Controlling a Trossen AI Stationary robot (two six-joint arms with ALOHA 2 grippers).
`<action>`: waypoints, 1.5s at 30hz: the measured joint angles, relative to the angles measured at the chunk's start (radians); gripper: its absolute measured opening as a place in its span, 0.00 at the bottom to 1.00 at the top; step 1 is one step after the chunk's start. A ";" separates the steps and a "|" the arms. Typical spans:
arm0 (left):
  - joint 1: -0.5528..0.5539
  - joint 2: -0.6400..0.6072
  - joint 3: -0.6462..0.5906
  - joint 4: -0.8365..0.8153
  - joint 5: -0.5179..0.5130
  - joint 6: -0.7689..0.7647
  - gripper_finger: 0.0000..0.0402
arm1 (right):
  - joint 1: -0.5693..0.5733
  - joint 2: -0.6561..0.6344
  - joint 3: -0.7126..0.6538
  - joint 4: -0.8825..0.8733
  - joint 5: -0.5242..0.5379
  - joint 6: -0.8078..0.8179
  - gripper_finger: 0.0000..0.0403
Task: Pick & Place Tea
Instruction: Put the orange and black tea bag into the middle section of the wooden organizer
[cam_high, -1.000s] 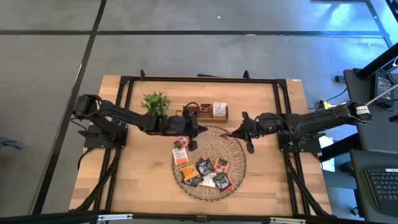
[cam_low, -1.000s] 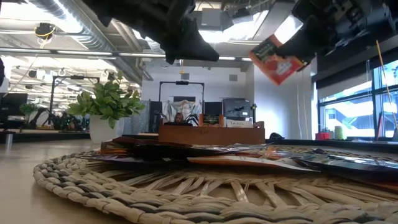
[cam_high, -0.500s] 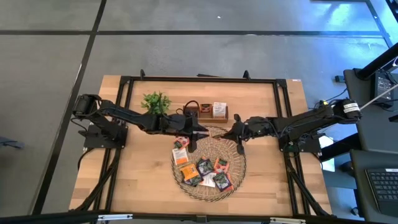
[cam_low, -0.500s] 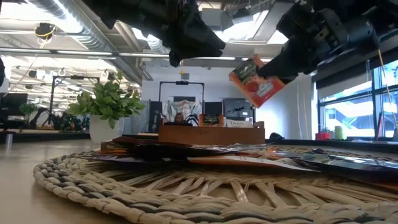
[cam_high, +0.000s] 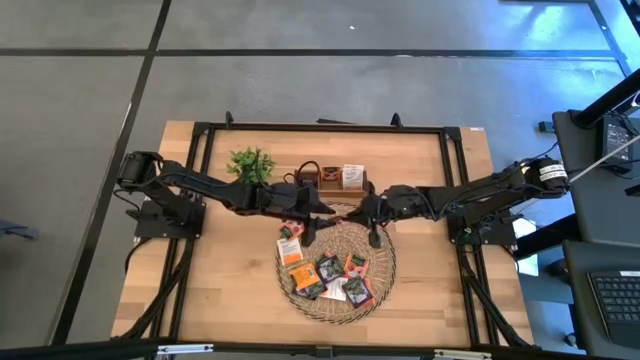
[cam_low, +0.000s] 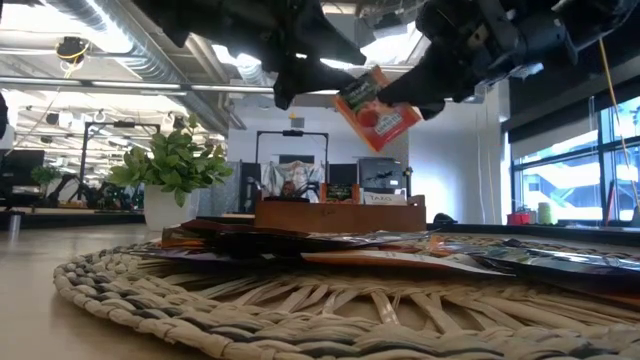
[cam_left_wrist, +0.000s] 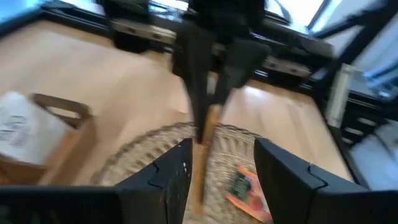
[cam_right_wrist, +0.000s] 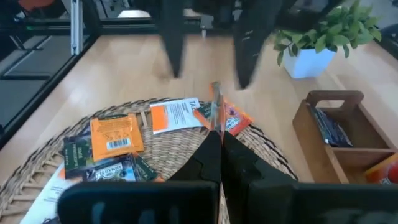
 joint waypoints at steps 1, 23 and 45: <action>0.000 0.000 0.000 -0.002 0.022 0.000 0.42 | 0.000 0.003 0.007 0.001 -0.001 0.000 0.01; 0.000 0.000 0.000 -0.071 0.056 0.035 0.19 | 0.000 0.003 0.030 -0.019 -0.038 0.001 0.01; 0.040 0.001 0.006 -0.080 0.055 0.166 0.01 | 0.000 -0.163 0.031 -0.287 -0.058 -0.153 0.37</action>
